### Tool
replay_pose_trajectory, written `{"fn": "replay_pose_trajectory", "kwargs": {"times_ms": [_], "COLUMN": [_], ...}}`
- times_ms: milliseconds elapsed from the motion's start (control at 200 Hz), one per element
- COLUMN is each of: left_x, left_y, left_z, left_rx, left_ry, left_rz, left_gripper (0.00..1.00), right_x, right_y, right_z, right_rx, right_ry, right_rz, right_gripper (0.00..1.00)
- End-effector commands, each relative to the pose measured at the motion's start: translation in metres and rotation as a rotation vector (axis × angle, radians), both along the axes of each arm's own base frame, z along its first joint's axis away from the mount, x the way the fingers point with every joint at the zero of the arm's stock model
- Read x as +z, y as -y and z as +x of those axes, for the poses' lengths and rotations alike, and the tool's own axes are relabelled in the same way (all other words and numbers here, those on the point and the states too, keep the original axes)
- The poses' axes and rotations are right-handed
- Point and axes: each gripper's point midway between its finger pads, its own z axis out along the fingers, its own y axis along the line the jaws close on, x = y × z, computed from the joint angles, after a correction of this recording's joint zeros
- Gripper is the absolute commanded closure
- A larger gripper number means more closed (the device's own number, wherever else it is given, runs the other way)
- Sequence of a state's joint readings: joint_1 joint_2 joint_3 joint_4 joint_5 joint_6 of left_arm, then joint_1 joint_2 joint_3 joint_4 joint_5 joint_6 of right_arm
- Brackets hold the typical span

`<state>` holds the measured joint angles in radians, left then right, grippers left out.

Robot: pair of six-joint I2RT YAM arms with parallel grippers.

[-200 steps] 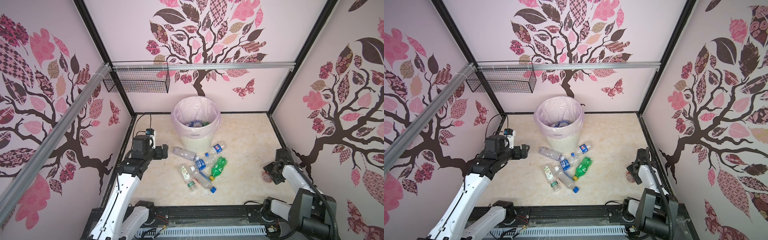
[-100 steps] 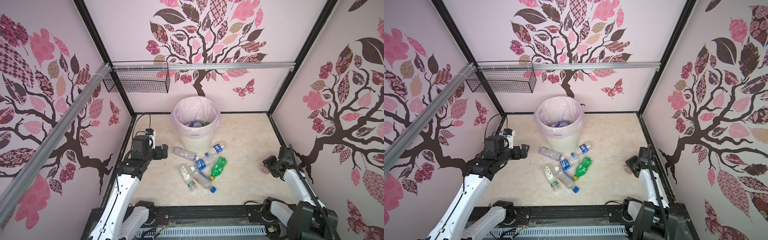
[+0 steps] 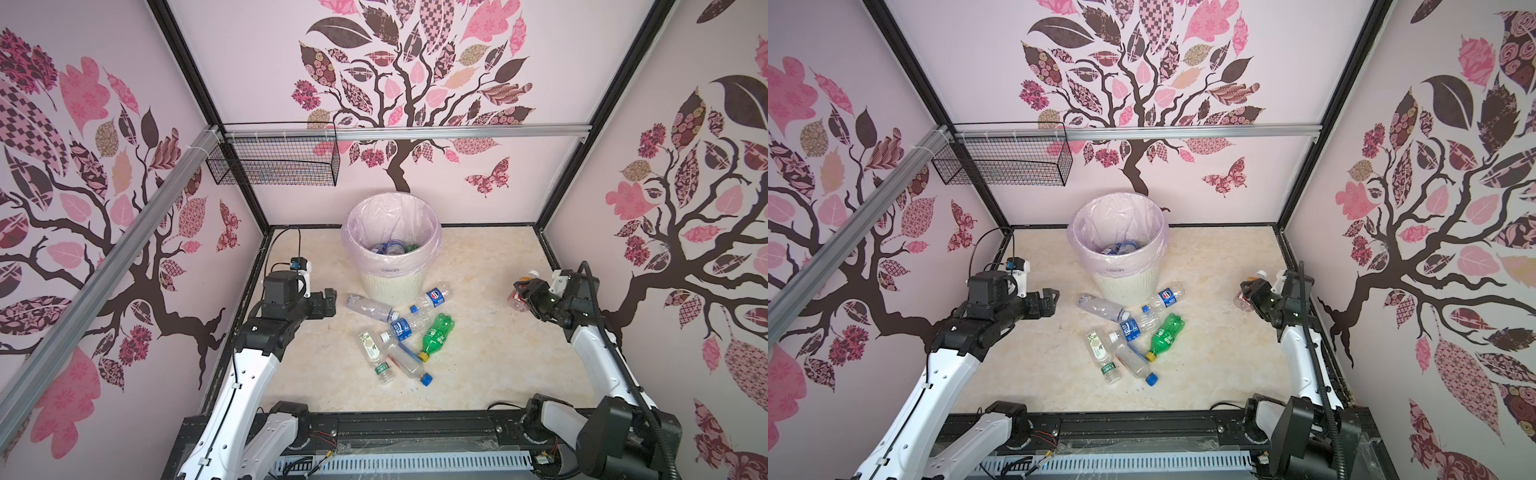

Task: Throw the plastic bottles in the bin
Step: 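Carry the tea bottle with the right gripper toward the bin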

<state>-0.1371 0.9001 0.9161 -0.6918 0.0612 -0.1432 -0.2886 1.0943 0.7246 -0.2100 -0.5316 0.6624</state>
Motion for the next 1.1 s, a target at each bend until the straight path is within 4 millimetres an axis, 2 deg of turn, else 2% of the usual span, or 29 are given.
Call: {"fn": "replay_pose_trajectory", "kwargs": {"times_ms": [0,90,220,370,770,970,1091], "left_x": [0.018,0.019,0.015,0.009,0.011,0.009,0.008], "left_y": [0.002,0.002,0.002,0.005,0.008,0.008,0.009], "left_z": [0.001,0.0,-0.002,-0.003,0.001,0.0,0.0], "left_rx": [-0.002,0.002,0.009,0.012,0.012,0.017,0.016], "left_ry": [0.047,0.047,0.042,0.026,0.028,0.03,0.033], "left_rz": [-0.031,-0.036,-0.049,-0.073,-0.105,-0.114,-0.122], "left_gripper": [0.02,0.02,0.02,0.02,0.02,0.02,0.02], "right_x": [0.053,0.085,0.125,0.155,0.193,0.203,0.216], "right_y": [-0.033,-0.053,-0.064,-0.071,-0.091,-0.095,-0.099], "right_z": [0.017,0.02,0.017,0.006,-0.019,-0.021,-0.019], "right_rx": [0.154,0.235,0.307,0.365,0.472,0.502,0.529], "right_ry": [0.152,0.229,0.34,0.434,0.609,0.645,0.707], "right_rz": [0.012,-0.01,-0.027,-0.073,-0.064,-0.057,-0.036], "right_gripper": [0.43,0.42,0.42,0.41,0.4,0.4,0.39]}}
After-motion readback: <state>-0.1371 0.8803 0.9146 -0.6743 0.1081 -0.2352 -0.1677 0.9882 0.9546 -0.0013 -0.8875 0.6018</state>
